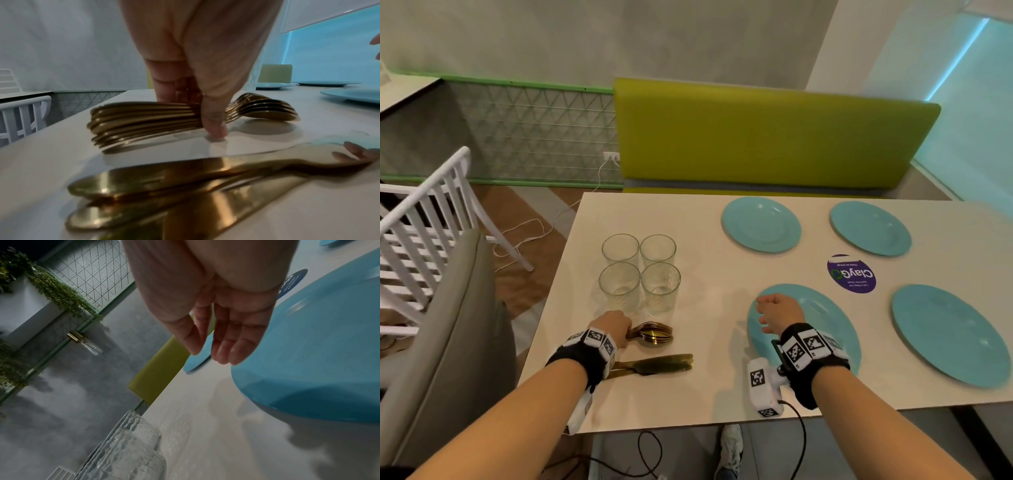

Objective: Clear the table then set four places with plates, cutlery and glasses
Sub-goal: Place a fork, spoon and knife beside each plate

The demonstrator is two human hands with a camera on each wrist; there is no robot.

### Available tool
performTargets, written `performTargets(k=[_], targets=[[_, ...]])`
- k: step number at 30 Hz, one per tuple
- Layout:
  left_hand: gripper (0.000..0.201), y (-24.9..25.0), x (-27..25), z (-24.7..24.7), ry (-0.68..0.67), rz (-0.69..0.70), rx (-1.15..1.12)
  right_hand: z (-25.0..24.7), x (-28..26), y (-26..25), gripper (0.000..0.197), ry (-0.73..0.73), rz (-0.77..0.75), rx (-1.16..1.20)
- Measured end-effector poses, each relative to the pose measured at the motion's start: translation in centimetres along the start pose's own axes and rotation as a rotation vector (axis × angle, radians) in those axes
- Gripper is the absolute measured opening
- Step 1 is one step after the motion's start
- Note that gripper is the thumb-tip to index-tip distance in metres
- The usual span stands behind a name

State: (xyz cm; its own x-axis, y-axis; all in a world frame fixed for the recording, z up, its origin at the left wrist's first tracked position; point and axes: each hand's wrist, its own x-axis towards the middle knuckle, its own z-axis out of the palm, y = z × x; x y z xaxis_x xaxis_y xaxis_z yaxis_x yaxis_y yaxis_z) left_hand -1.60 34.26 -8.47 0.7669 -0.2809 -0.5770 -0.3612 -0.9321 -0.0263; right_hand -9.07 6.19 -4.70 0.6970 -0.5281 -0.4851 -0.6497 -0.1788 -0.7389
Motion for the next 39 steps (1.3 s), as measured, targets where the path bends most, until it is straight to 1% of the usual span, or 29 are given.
performTargets(k=[5,9,12,14,15,17,18,20,22,23,25,28,30,34,39], targets=[[0.028,0.4,-0.7,-0.6,-0.019,0.016,-0.096,-0.4,-0.5,0.3,0.022,0.007,-0.013,-0.022],[0.026,2.5,-2.1,-2.4,0.069,0.101,-0.219,-0.7,-1.3,0.5,0.020,-0.008,-0.047,-0.033],[0.025,4.8,-3.0,-4.1,0.167,0.168,-0.440,-0.7,-2.3,0.6,0.010,-0.061,-0.079,-0.042],[0.022,6.5,-3.4,-5.0,0.198,0.190,-0.706,-0.8,-3.1,0.6,0.014,-0.128,-0.109,-0.043],[0.020,7.4,-3.6,-5.3,0.173,0.188,-0.896,-0.8,-3.7,0.5,0.013,-0.164,-0.123,-0.028],[0.015,9.4,-4.1,-5.8,0.030,0.184,-1.263,-0.8,-4.7,0.3,0.011,-0.216,-0.153,0.013],[0.010,10.4,-4.5,-6.0,-0.047,0.194,-1.395,-0.8,-5.1,0.2,0.013,-0.229,-0.165,0.038],[0.010,12.0,-4.8,-6.0,-0.150,0.241,-1.523,-0.8,-5.7,0.0,0.014,-0.241,-0.187,0.092],[0.016,13.4,-5.0,-5.9,-0.193,0.290,-1.541,-1.0,-6.0,-0.1,0.015,-0.229,-0.210,0.151],[0.015,13.9,-5.0,-5.7,-0.204,0.308,-1.537,-1.2,-6.1,0.0,0.016,-0.211,-0.219,0.173],[0.007,14.6,-5.0,-5.4,-0.217,0.322,-1.535,-1.7,-6.1,0.2,0.017,-0.166,-0.223,0.206],[0.008,15.3,-4.8,-4.9,-0.229,0.338,-1.538,-2.3,-6.1,0.8,0.011,-0.143,-0.190,0.240],[0.008,15.6,-4.7,-4.5,-0.242,0.328,-1.549,-2.4,-6.0,1.1,0.012,-0.141,-0.168,0.256],[0.006,16.0,-4.4,-4.2,-0.245,0.291,-1.579,-2.2,-5.6,1.3,0.019,-0.109,-0.152,0.248],[0.005,16.7,-3.8,-5.0,-0.227,0.251,-1.609,-3.6,-4.8,1.7,0.018,-0.048,-0.125,0.205]])
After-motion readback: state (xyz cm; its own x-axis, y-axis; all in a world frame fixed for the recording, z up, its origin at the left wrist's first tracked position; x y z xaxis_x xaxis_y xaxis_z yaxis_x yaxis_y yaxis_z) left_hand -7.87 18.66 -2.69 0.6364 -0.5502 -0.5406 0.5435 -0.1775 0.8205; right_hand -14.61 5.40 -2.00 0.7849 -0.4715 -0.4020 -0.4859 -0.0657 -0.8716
